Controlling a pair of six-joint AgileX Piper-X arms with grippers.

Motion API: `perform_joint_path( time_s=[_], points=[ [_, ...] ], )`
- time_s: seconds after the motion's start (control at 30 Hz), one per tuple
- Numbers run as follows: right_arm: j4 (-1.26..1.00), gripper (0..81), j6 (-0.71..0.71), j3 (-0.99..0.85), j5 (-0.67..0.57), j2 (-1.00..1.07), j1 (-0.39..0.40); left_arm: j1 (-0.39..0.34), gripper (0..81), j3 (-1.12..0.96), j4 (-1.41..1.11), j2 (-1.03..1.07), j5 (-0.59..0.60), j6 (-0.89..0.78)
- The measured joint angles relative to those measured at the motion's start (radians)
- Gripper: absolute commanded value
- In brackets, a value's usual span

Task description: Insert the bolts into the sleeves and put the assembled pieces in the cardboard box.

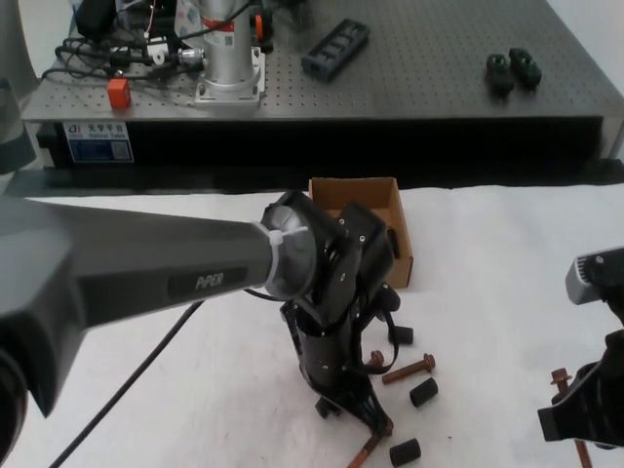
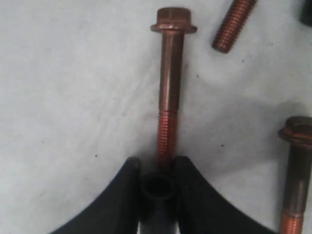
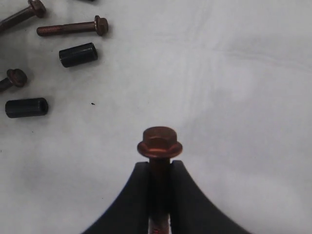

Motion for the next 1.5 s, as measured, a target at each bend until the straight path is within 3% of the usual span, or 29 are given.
perform_joint_path(
  time_s=[0.13,0.33,0.5,0.67,0.77,0.9,1.17,1.27,1.43,1.5],
  points=[
    [0.000,0.0,0.007,0.000,-0.013,0.000,0.000,0.000,0.7,-0.010,0.033,0.001,0.000,0.000],
    [-0.008,0.0,0.040,0.000,-0.130,0.000,0.000,0.000,0.7,-0.003,0.085,-0.058,0.000,-0.018],
    [-0.284,0.0,0.220,0.004,-0.459,-0.046,0.000,0.000,0.7,0.130,-0.087,-0.293,0.038,-0.058],
    [-0.502,0.0,0.390,0.004,-0.578,-0.073,0.002,0.000,0.7,0.405,-0.406,-0.553,0.177,-0.076],
    [-0.494,0.0,0.410,0.004,-0.589,-0.073,0.017,0.000,0.7,0.573,-0.544,-0.672,0.223,-0.100],
    [-0.440,0.0,0.402,0.004,-0.577,-0.073,0.052,0.000,0.7,0.646,-0.458,-0.745,0.178,-0.108],
    [-0.381,0.0,0.390,0.004,-0.545,-0.073,0.110,0.000,0.2,0.646,-0.129,-0.512,0.081,-0.087],
    [-0.366,0.0,0.389,0.004,-0.542,-0.073,0.122,0.000,7.4,0.620,-0.108,-0.436,0.062,-0.099],
    [-0.349,0.0,0.386,0.004,-0.540,-0.073,0.142,-0.003,39.3,0.594,-0.086,-0.413,0.053,-0.143],
    [-0.342,0.0,0.384,0.004,-0.540,-0.073,0.146,-0.006,41.0,0.594,-0.068,-0.413,0.051,-0.168]
  ],
)
